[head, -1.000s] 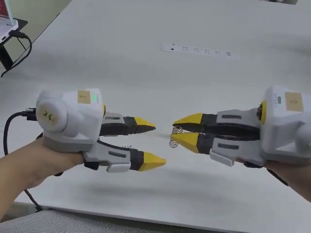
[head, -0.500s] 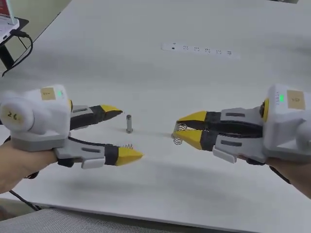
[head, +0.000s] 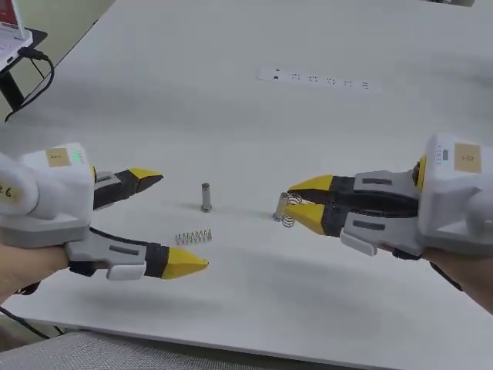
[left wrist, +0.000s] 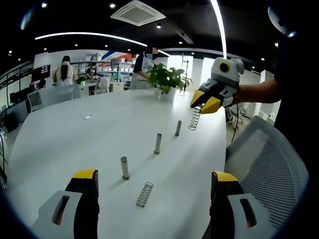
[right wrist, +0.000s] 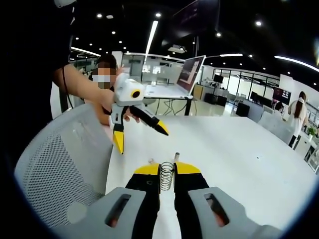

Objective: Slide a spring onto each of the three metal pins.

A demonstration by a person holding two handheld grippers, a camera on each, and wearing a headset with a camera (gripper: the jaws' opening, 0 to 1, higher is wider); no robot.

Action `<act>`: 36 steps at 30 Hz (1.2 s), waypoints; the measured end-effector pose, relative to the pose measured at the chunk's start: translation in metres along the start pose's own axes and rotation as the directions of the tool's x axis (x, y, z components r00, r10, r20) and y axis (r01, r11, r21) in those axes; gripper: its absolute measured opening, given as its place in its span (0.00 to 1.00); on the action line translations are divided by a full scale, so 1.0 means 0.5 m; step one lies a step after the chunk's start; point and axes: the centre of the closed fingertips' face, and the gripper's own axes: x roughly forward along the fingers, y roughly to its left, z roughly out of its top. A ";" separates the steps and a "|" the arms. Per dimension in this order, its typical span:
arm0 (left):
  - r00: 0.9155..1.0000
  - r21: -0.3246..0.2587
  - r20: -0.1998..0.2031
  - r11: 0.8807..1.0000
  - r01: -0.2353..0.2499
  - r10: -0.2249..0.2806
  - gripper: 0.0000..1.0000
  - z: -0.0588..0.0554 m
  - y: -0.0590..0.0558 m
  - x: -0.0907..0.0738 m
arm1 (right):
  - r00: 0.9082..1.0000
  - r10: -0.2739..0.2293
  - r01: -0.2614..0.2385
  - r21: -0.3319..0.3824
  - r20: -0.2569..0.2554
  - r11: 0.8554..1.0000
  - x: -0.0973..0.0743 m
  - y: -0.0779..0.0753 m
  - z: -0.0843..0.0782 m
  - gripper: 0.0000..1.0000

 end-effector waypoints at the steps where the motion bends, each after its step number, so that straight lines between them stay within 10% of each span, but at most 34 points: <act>1: 1.000 -0.004 -0.003 1.000 -0.002 0.002 0.93 -0.002 0.000 -0.001 | 1.000 -0.007 0.007 0.000 -0.005 1.000 0.000 -0.005 -0.003 0.06; 36: 0.999 -0.069 -0.012 0.997 -0.040 0.039 0.98 -0.024 0.016 -0.017 | 0.988 -0.154 0.157 0.144 -0.031 0.977 0.055 -0.136 -0.043 0.06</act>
